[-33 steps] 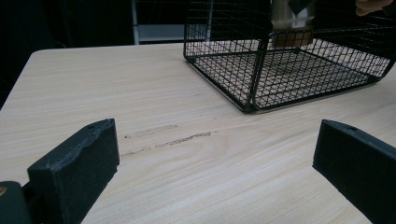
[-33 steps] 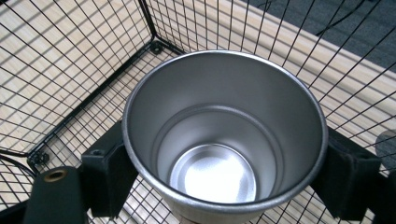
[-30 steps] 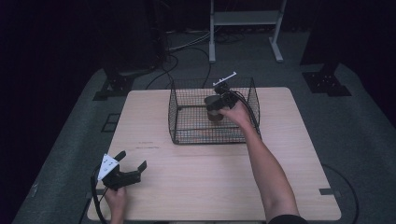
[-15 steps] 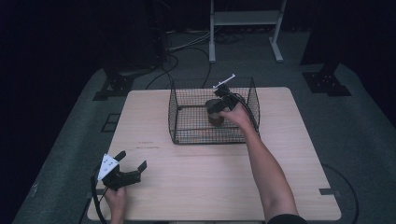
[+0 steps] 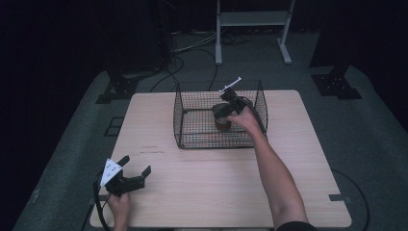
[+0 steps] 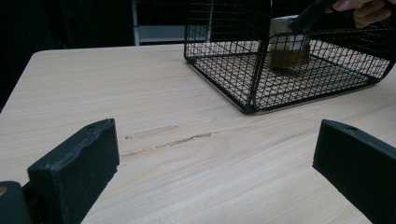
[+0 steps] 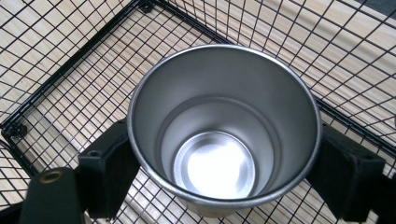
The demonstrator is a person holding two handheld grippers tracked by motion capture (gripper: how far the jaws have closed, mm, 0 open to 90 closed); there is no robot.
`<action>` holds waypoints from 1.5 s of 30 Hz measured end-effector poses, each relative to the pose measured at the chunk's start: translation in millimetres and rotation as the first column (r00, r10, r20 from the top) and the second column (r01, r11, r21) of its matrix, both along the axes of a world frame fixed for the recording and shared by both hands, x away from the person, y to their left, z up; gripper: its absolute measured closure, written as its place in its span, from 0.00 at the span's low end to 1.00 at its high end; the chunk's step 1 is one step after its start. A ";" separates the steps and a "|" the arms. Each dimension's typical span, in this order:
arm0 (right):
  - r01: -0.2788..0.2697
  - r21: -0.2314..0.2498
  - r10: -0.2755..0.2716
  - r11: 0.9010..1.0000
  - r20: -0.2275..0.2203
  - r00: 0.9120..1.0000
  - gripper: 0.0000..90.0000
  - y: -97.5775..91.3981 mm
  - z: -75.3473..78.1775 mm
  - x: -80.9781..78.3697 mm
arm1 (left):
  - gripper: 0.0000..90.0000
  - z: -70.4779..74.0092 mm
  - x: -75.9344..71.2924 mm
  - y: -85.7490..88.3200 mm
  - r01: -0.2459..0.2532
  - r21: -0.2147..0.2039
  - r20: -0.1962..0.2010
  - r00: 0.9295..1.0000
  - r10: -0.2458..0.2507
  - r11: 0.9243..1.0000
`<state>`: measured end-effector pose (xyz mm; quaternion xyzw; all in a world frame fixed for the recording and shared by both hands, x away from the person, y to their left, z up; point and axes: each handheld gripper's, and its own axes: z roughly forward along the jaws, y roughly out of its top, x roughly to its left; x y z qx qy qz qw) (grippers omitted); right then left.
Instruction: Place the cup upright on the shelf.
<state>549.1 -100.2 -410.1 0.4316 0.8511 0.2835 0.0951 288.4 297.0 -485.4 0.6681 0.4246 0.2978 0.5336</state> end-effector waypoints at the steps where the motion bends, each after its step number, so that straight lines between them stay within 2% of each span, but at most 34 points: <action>1: 0.000 0.000 0.000 1.000 0.000 1.000 0.18 0.0 0.0 0.0 | 0.00 0.0 0.0 0.1 0.000 0.000 0.000 1.000 0.000 1.000; 30: -0.018 -0.024 0.017 1.000 -0.011 1.000 0.14 -0.8 3.7 -5.1 | 0.00 0.0 0.0 0.3 -0.004 -0.004 0.000 1.000 0.004 1.000; 45: 0.000 0.004 0.000 1.000 0.014 1.000 0.13 -4.8 8.2 -7.0 | 0.00 0.2 0.0 -0.1 0.001 -0.002 0.002 1.000 -0.001 1.000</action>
